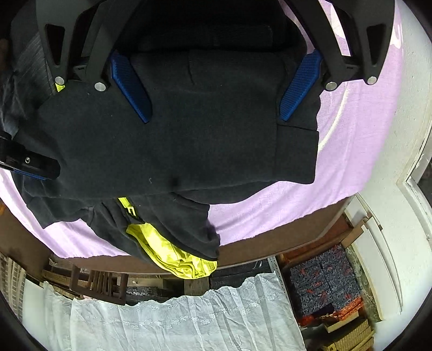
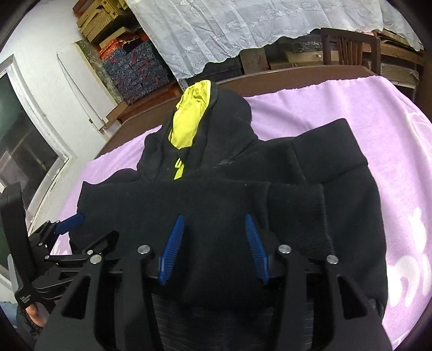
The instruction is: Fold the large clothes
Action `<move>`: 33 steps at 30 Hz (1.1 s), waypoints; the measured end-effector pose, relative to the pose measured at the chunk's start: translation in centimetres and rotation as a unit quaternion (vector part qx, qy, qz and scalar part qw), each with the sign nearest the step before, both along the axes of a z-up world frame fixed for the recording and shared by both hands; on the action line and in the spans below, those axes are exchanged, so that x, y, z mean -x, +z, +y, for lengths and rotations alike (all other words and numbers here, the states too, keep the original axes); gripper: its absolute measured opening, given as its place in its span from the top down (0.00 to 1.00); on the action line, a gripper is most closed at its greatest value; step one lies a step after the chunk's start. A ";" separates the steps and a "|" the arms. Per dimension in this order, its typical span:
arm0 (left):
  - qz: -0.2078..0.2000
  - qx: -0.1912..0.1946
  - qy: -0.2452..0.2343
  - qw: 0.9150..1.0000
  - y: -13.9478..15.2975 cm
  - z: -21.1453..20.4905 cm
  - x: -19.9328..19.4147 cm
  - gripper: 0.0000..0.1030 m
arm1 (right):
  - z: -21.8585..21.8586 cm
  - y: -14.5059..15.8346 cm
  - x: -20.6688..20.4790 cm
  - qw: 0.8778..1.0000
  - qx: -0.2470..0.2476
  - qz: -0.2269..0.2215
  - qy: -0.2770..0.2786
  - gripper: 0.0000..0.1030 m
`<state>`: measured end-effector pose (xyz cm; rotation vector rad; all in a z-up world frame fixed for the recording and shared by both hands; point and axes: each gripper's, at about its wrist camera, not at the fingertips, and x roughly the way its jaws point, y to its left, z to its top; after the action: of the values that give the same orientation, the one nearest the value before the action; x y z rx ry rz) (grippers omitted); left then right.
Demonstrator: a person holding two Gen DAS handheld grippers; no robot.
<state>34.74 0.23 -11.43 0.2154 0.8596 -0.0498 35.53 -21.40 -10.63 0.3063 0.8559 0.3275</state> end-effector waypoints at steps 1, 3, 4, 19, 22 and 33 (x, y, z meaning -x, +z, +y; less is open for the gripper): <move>0.000 0.001 0.000 1.000 0.0 0.1 0.0 0.06 | 0.1 0.0 -0.1 1.000 0.001 -0.001 0.002 0.51; 0.001 0.004 -0.001 1.000 0.0 0.1 0.0 0.06 | 0.4 0.1 -0.3 1.000 0.006 -0.002 0.006 0.50; -0.001 0.003 -0.002 1.000 0.1 0.1 0.2 0.06 | 0.5 0.1 -0.2 1.000 0.008 -0.003 0.007 0.49; -0.060 -0.041 0.009 0.997 2.6 0.7 3.3 0.06 | 1.3 2.5 4.4 0.995 0.079 -0.054 0.009 0.49; -0.054 -0.037 0.018 0.998 2.7 1.8 3.5 0.06 | 0.4 3.1 5.1 0.996 0.068 -0.058 0.002 0.49; -0.001 -0.006 0.021 1.000 0.9 3.4 2.4 0.03 | -0.6 0.2 4.0 0.997 0.079 -0.010 -0.001 0.49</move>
<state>32.32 3.60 -10.49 0.2080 0.8617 -0.0054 31.50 -22.03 -10.41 0.1563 0.8561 0.2592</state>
